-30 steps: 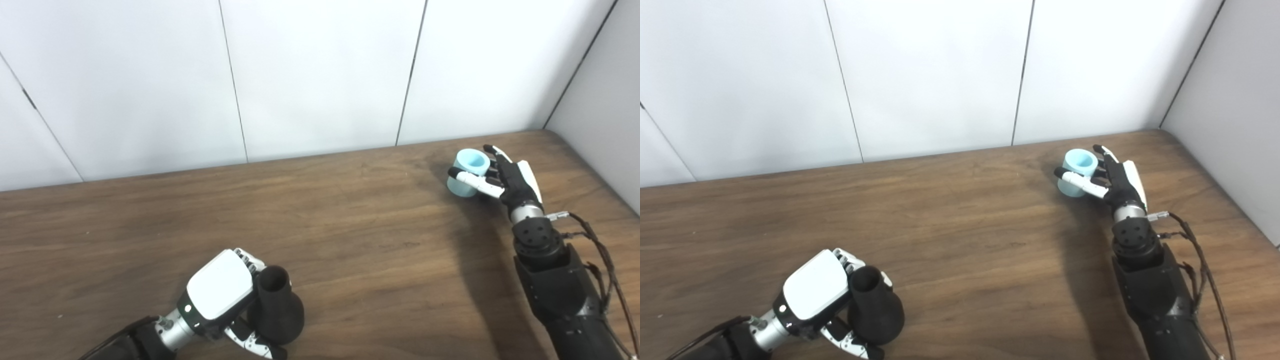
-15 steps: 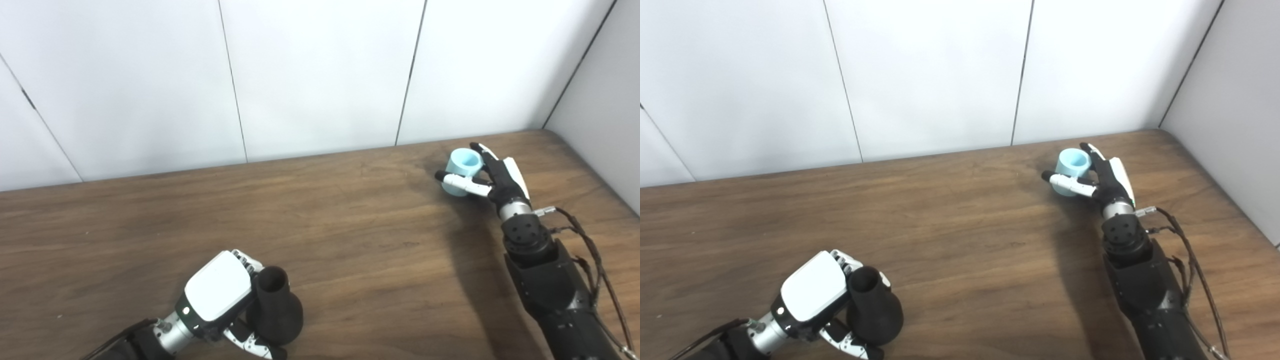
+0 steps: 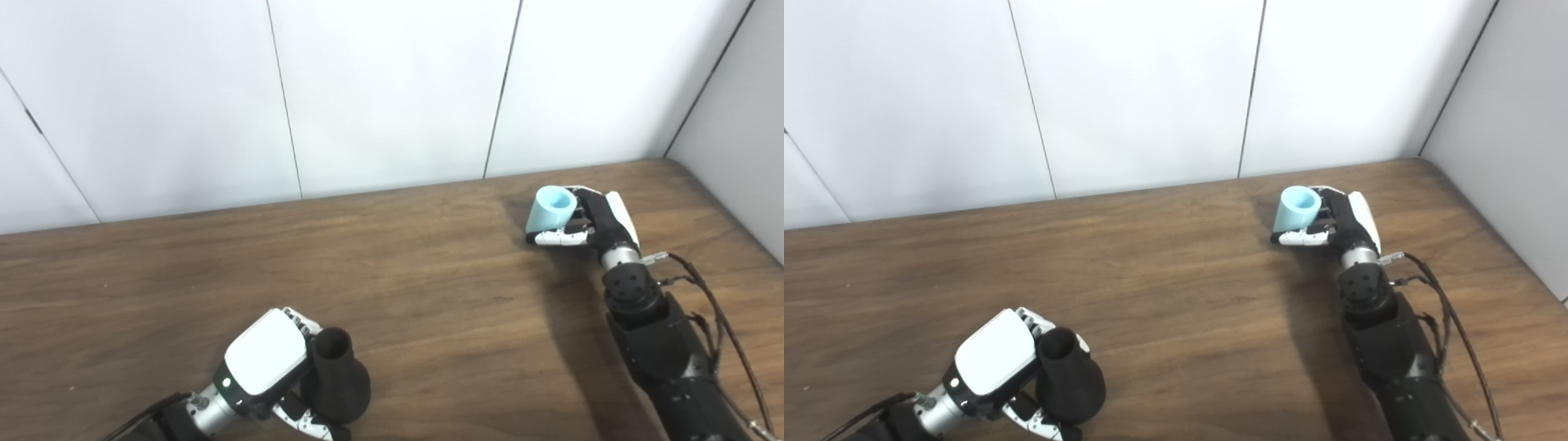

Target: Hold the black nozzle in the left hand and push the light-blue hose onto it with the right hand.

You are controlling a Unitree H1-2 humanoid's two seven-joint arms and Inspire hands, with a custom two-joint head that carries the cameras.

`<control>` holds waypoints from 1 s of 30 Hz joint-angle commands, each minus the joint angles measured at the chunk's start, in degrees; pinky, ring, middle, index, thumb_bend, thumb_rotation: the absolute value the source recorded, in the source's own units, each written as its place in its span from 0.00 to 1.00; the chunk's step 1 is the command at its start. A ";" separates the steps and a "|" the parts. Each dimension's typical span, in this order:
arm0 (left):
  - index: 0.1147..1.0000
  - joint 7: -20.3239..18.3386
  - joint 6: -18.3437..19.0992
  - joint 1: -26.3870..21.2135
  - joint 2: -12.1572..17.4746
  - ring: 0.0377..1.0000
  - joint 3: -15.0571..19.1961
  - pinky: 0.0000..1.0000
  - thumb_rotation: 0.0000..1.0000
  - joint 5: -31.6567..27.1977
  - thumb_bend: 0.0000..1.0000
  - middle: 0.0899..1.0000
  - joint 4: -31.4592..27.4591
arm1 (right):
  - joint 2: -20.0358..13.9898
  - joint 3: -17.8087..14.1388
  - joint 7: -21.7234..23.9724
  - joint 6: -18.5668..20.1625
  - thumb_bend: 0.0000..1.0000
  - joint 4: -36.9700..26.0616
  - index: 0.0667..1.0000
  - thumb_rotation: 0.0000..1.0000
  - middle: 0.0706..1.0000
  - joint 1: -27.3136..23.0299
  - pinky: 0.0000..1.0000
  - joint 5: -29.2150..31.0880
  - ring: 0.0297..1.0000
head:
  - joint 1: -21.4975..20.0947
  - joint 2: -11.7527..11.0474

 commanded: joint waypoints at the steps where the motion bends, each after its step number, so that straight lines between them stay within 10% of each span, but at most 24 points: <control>1: 0.41 -4.48 -0.04 3.38 2.01 0.12 -2.23 0.08 0.04 2.87 0.52 0.16 1.58 | -0.87 -0.15 -1.21 -3.59 0.55 -0.47 0.46 0.01 0.47 -1.14 0.44 -0.55 0.49 | -0.03 0.07; 18: 0.41 -4.64 -0.02 3.24 1.71 0.12 -2.28 0.08 0.04 3.05 0.52 0.16 2.00 | -0.02 0.14 -0.39 -8.15 0.52 -3.77 0.43 0.00 0.46 0.54 0.43 -0.12 0.45 | -0.17 0.38; 30: 0.41 -6.60 0.47 2.49 -1.13 0.13 -1.94 0.09 0.04 3.54 0.52 0.16 2.94 | 0.65 1.14 7.74 -0.55 0.52 -21.61 0.45 0.00 0.44 3.35 0.41 1.15 0.43 | 8.97 3.77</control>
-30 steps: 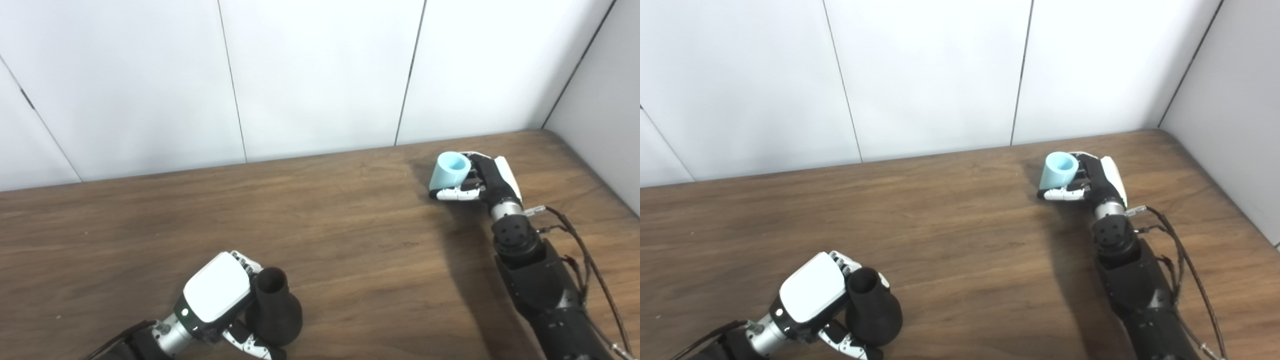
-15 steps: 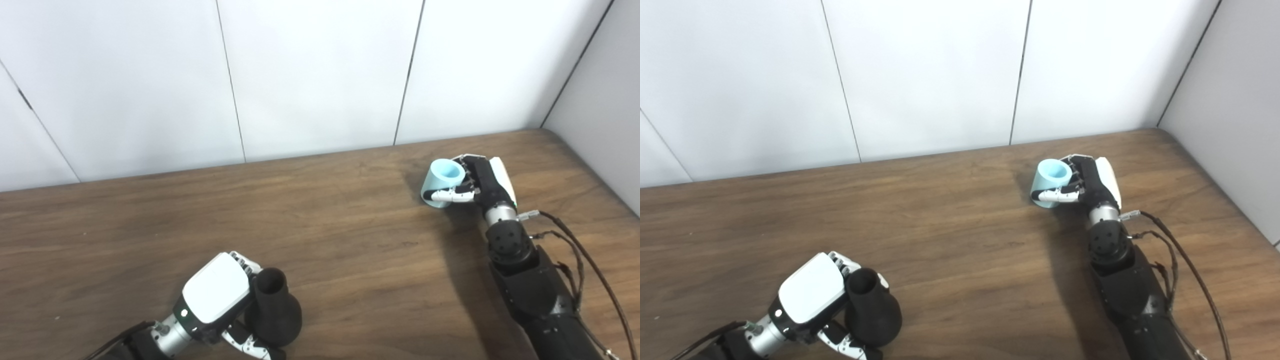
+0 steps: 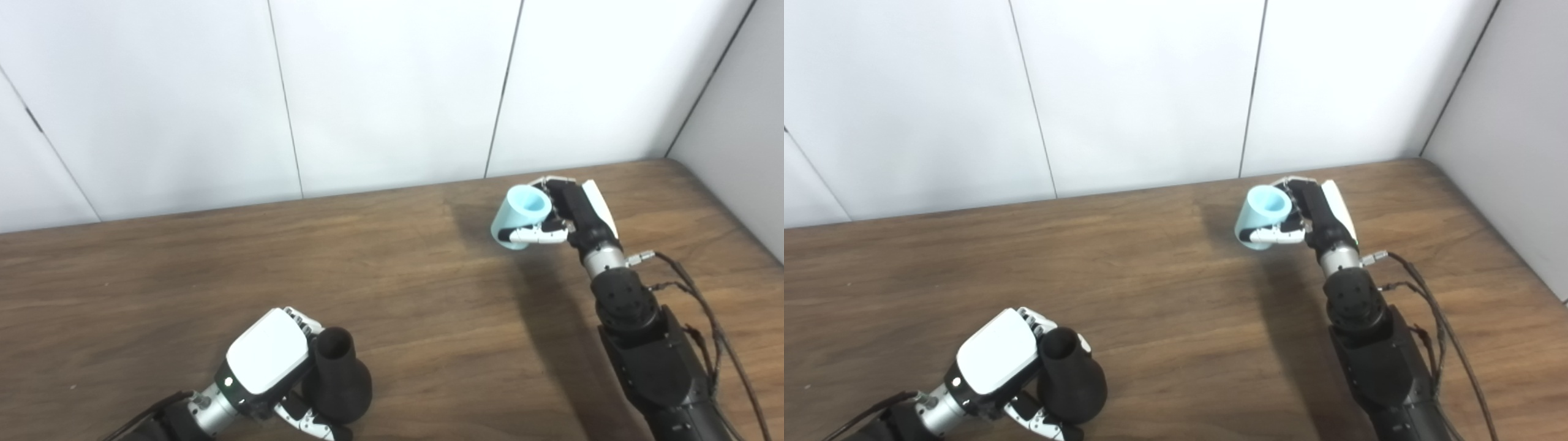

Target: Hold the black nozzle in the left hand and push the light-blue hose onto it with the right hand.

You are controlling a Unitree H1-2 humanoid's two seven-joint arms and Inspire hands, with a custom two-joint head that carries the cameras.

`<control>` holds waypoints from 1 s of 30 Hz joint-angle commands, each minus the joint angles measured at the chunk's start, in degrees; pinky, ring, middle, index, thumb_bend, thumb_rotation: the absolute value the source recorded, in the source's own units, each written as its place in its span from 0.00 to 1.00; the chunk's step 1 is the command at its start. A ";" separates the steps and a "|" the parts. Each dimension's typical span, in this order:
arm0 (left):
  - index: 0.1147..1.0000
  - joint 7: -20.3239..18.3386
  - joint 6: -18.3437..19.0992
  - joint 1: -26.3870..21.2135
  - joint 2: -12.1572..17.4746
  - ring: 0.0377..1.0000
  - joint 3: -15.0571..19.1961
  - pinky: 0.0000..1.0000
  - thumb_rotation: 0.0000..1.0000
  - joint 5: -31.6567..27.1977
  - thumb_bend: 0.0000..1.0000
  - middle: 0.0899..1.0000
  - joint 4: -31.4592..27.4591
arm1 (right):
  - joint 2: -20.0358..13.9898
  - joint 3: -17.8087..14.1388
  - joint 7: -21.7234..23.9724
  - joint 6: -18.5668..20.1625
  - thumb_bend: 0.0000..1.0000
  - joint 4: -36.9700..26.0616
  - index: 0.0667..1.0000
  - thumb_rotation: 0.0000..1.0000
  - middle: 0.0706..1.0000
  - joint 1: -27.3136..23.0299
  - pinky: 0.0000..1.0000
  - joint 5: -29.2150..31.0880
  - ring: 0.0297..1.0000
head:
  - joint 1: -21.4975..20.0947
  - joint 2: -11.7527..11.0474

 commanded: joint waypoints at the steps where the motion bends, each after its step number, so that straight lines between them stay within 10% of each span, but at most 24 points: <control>1: 0.41 -4.91 0.55 2.67 -0.37 0.12 -2.37 0.08 0.04 4.00 0.52 0.15 3.00 | -1.09 0.16 1.32 0.02 0.52 -3.86 0.46 0.00 0.44 -1.23 0.40 -0.03 0.42 | 0.28 0.23; 30: 0.41 -7.27 3.02 3.02 -3.11 0.10 -2.15 0.08 0.04 5.01 0.52 0.12 1.73 | 1.49 7.23 15.78 10.70 0.51 -34.21 0.48 0.00 0.44 -1.01 0.27 1.24 0.36 | 7.52 4.57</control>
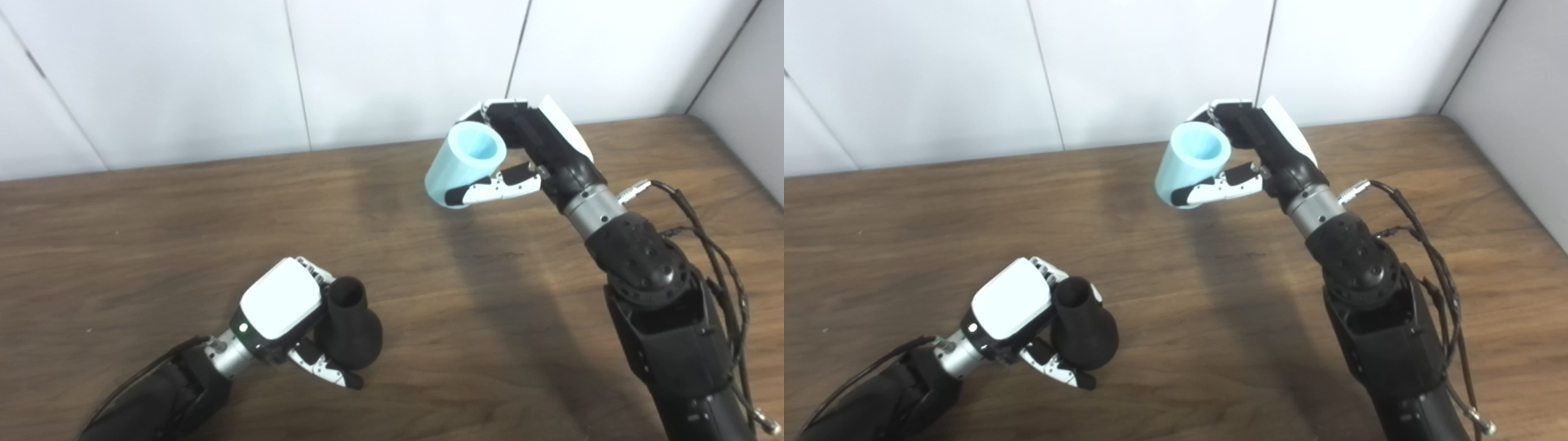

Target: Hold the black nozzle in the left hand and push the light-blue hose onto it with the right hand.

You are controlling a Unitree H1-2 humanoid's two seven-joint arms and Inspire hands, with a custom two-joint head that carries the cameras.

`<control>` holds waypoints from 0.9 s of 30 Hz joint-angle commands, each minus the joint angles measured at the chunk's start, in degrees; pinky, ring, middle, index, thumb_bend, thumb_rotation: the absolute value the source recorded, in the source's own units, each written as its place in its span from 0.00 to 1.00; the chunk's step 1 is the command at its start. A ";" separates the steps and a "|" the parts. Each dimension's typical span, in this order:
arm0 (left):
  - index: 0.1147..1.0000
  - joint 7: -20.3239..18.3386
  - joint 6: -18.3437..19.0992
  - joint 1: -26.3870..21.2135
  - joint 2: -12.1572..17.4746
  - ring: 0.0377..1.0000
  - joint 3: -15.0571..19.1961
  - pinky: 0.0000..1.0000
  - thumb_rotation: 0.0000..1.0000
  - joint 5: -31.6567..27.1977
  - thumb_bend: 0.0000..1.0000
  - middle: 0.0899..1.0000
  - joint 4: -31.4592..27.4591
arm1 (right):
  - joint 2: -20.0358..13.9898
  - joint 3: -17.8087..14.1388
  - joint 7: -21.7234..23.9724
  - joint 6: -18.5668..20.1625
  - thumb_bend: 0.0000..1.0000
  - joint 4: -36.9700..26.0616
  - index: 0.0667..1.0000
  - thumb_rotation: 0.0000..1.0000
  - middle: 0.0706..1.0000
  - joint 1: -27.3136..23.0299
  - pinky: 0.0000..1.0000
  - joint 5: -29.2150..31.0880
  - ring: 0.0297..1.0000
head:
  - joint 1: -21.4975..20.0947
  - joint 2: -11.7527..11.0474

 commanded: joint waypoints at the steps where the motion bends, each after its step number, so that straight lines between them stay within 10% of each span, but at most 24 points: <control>1: 0.41 -5.68 1.53 3.21 -1.11 0.10 -2.80 0.08 0.04 4.41 0.52 0.12 1.45 | 0.17 0.80 0.40 0.26 0.52 -3.34 0.47 0.00 0.42 -2.11 0.21 -1.28 0.40 | 0.27 0.14; 27: 0.41 -5.84 2.50 2.78 -2.83 0.10 -3.41 0.07 0.05 4.99 0.52 0.12 3.51 | 1.41 6.55 4.89 -3.33 0.52 -6.80 0.46 0.00 0.44 1.31 0.34 -4.74 0.40 | 2.53 -0.04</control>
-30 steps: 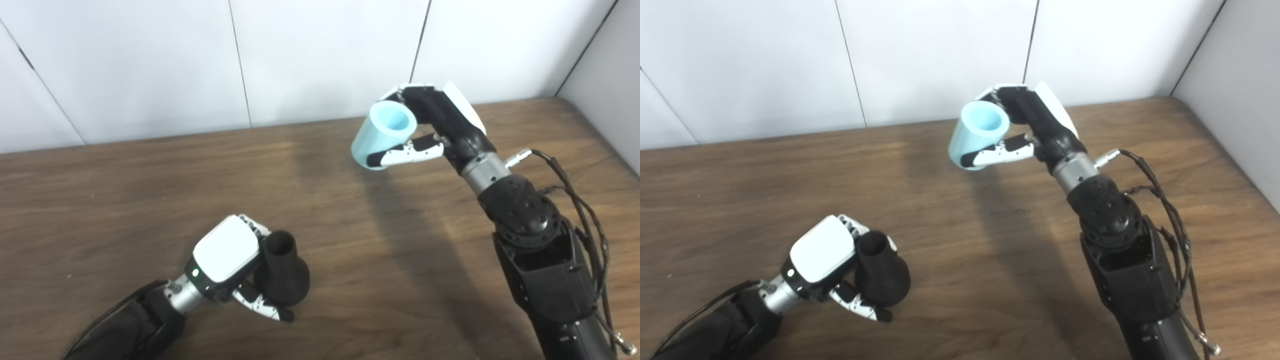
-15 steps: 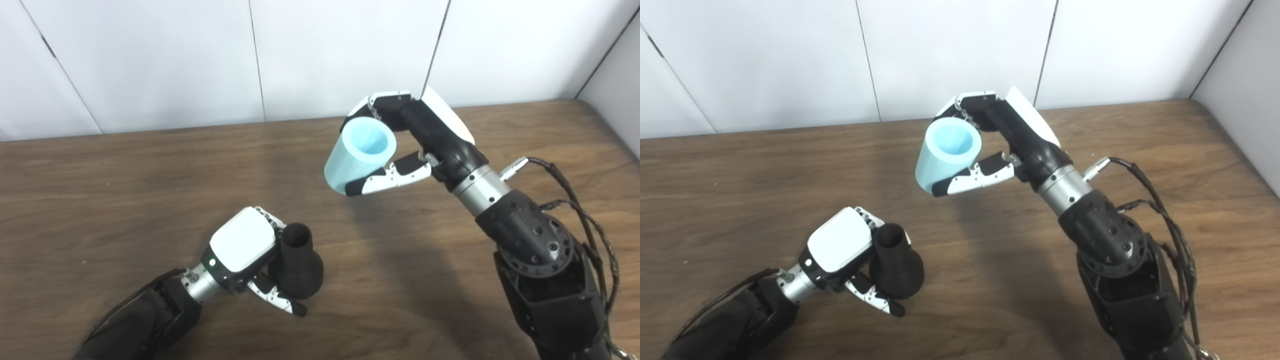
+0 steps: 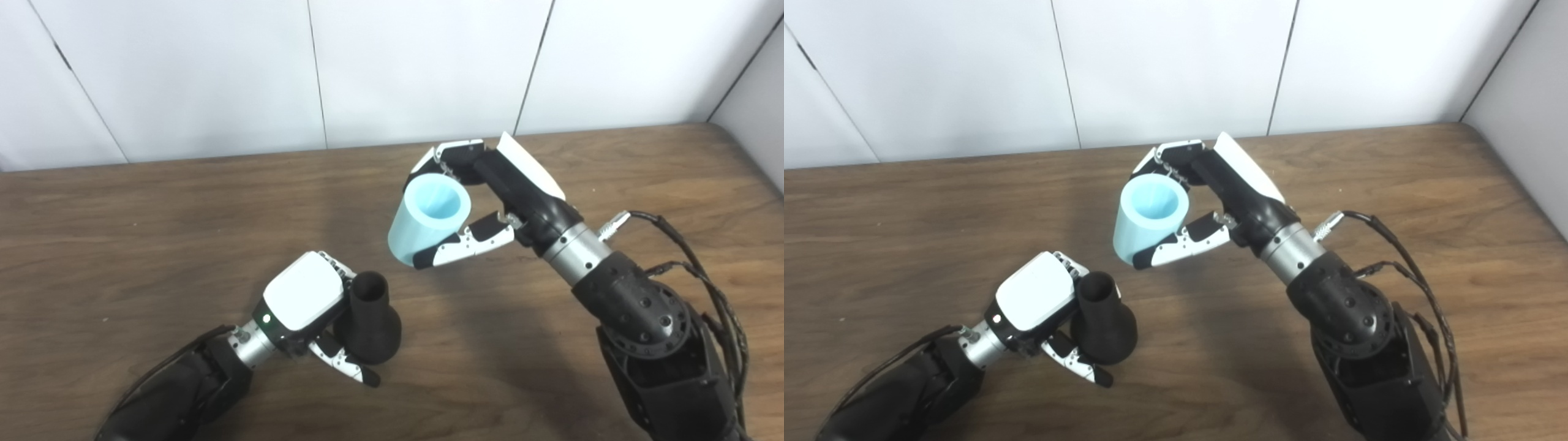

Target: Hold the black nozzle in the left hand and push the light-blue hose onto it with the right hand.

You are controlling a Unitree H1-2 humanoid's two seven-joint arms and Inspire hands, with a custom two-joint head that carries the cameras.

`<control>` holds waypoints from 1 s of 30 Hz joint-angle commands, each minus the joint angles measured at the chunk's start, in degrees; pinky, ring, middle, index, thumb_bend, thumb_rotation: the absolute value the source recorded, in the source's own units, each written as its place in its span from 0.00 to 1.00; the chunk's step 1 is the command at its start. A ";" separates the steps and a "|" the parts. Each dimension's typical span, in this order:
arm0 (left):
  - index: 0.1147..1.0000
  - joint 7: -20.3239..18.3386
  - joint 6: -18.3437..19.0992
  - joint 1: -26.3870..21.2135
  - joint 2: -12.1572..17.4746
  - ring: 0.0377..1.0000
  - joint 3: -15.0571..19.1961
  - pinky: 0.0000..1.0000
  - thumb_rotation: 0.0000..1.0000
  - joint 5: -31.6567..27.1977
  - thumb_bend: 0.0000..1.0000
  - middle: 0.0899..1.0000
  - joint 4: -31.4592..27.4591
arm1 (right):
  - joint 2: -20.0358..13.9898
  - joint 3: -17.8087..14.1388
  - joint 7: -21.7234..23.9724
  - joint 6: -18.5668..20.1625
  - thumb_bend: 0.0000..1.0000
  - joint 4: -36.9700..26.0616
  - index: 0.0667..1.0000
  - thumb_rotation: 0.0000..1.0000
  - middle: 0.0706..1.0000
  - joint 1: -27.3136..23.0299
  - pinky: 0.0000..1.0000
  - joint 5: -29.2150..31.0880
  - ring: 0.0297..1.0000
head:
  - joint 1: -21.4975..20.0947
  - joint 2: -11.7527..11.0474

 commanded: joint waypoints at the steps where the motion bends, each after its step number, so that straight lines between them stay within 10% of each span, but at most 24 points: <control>1: 0.41 -4.40 1.38 3.19 -1.20 0.10 -3.27 0.07 0.05 4.83 0.52 0.12 2.92 | -0.01 -0.29 -0.25 -2.28 0.52 -1.19 0.46 0.00 0.44 -1.06 0.35 -0.34 0.40 | -0.02 0.05; 30: 0.41 -6.16 2.27 3.11 -1.92 0.10 -3.80 0.08 0.05 5.48 0.52 0.13 2.83 | 0.86 1.37 1.65 -1.55 0.52 -0.10 0.46 0.00 0.45 0.88 0.31 0.11 0.39 | 1.07 0.27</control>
